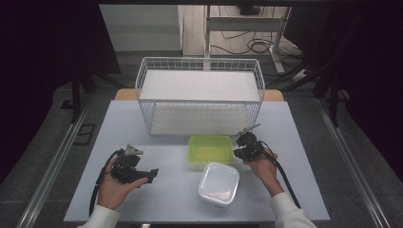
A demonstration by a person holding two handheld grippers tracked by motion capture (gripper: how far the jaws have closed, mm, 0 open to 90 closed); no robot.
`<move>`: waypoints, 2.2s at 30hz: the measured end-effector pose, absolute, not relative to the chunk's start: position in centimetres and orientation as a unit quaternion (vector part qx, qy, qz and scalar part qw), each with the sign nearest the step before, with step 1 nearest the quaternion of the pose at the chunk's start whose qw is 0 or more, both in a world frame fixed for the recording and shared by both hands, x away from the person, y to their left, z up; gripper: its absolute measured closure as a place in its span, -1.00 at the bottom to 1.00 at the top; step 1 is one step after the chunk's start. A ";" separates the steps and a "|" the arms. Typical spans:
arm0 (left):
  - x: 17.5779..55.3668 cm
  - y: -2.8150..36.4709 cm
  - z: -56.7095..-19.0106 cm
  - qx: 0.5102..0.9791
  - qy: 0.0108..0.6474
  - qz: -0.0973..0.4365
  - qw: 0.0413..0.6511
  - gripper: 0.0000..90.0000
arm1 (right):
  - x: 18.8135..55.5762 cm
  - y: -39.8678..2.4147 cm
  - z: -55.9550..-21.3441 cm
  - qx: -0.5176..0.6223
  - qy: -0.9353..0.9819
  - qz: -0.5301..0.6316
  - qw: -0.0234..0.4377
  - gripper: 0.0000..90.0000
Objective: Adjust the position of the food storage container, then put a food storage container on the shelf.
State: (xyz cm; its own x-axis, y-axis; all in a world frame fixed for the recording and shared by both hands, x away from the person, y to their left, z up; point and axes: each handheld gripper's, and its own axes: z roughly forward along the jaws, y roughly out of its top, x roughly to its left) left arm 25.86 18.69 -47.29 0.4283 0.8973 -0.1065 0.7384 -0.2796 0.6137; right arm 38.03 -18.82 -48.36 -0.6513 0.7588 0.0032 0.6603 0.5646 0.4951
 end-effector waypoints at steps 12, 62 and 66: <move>25.1 19.1 -47.4 0.786 0.522 0.132 0.303 -0.65 | 38.0 -16.6 -48.4 0.377 0.887 0.240 0.118 0.98; 26.5 18.6 -46.5 0.753 0.542 0.110 0.356 -0.48 | 36.2 -22.5 -44.0 0.454 0.796 0.394 0.073 -0.41; 27.1 18.1 -46.0 0.743 0.544 0.080 0.382 -0.44 | 36.1 -22.4 -43.9 0.448 0.799 0.396 0.069 -0.40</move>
